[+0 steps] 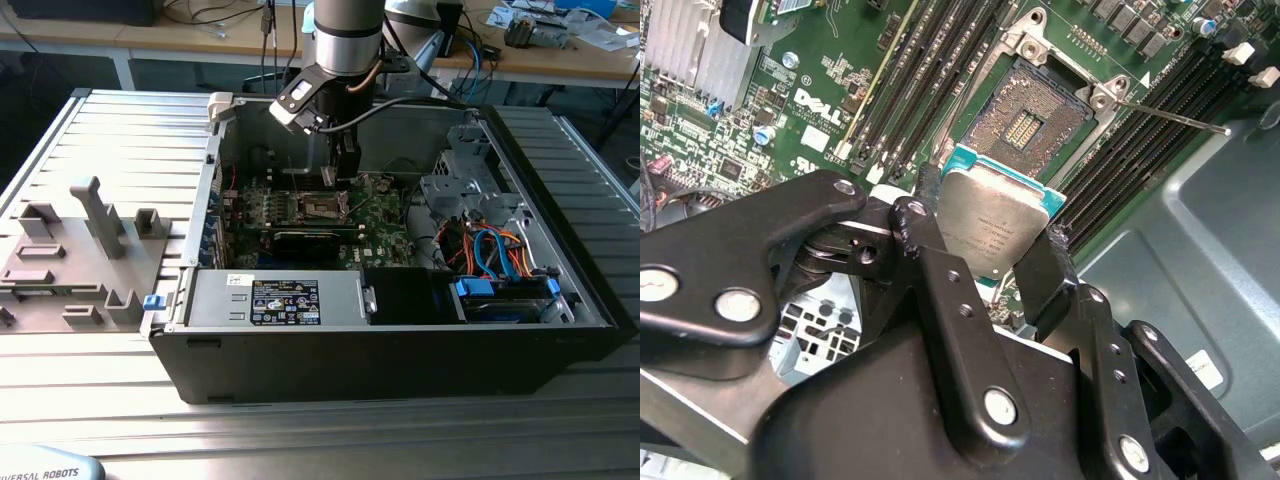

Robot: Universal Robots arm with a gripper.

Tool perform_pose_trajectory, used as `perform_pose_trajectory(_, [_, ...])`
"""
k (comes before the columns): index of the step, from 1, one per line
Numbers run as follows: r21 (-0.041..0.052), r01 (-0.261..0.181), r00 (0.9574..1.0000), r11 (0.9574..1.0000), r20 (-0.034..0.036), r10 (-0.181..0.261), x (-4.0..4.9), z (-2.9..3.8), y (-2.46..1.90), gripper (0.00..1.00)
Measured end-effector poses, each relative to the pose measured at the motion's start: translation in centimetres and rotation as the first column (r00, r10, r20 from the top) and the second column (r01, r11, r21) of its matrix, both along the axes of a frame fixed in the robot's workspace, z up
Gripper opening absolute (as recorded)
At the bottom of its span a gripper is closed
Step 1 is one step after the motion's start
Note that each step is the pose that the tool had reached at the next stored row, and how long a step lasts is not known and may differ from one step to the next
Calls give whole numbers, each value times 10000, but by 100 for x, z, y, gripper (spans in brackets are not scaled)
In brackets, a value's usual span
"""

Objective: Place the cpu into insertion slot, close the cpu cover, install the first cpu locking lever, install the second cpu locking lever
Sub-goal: 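Place the cpu into insertion slot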

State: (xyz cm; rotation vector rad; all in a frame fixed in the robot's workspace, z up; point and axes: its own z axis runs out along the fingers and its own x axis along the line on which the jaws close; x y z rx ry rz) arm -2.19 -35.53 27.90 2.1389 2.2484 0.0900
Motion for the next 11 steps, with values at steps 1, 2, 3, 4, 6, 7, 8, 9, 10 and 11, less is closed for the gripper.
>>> perform_pose_trajectory(1, [0,5,10000,10000,0,-5,0,0,0,54])
perform_pose_trajectory(2, [0,8,10000,10000,0,-8,0,0,0,54])
perform_pose_trajectory(3, [0,13,10000,10000,0,-13,0,0,0,54])
perform_pose_trajectory(4, [0,17,10000,10000,0,-17,0,0,0,54])
perform_pose_trajectory(6, [0,27,10000,10000,0,-27,0,0,0,54])
perform_pose_trajectory(7, [0,32,10000,10000,0,-32,0,0,0,54])
perform_pose_trajectory(8, [1,37,10000,10000,0,-37,0,0,0,54])
perform_pose_trajectory(9, [0,51,10000,10000,0,-51,0,-1,0,54])
perform_pose_trajectory(10, [0,67,10000,10000,0,-67,0,-1,0,54])
perform_pose_trajectory(11, [0,71,10000,10000,0,-71,0,-1,0,54])
